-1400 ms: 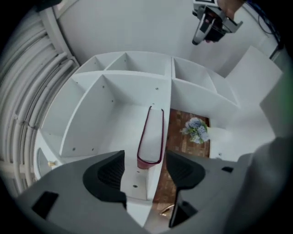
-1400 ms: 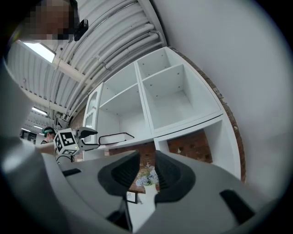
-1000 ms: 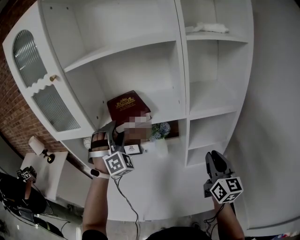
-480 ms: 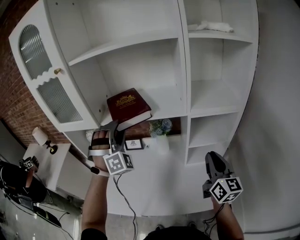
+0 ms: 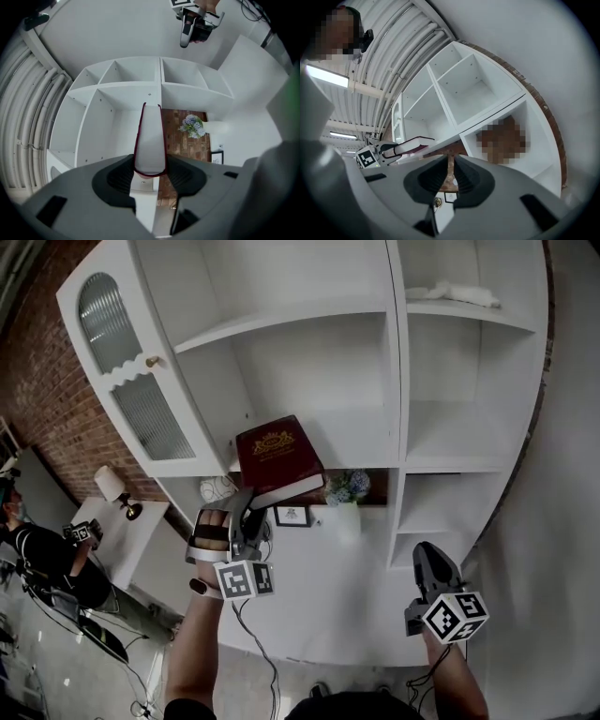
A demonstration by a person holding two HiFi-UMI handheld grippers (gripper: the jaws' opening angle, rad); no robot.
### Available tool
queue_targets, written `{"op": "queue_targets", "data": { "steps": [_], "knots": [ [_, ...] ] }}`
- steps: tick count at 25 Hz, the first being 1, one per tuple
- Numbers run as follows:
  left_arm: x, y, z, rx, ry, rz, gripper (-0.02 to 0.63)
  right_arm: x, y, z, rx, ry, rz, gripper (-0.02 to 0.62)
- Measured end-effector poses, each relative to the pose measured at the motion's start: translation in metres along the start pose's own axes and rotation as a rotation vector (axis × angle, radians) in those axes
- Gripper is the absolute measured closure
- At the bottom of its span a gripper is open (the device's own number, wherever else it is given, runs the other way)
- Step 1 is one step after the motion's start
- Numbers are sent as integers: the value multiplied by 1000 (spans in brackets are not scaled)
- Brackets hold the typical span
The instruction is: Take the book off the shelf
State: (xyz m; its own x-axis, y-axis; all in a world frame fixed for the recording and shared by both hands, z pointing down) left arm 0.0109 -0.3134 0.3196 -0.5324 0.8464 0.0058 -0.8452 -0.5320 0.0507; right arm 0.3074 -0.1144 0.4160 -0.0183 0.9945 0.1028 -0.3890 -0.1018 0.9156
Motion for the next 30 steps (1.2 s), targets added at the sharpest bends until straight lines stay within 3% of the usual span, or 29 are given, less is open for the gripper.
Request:
{"op": "queue_targets", "data": {
  "steps": [18,23,30],
  "knots": [
    [109,-38,27,-18,-87,11,394,-22,20,-14,-28,-222,-134,566],
    [137,-41,42,-17,-102,-34,394,-28,34,-23,-38,-281,-184,566],
    [158,-25,79,30,-33,-137,396,-36,52,-28,-42,-331,-249,566]
  ]
}}
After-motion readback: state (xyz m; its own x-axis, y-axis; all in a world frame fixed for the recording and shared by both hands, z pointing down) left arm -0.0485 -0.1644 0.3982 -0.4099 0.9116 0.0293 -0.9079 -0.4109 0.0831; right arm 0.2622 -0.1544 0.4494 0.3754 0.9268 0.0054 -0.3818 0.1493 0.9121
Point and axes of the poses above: the fingertips, and each gripper's own axes: x backward along the fingers, z to its right, y out of its underside, the point moved 9 cm from there along x, backward along the fingers, and after that the axes turned 1 degree about y, right-handed, at the moved point
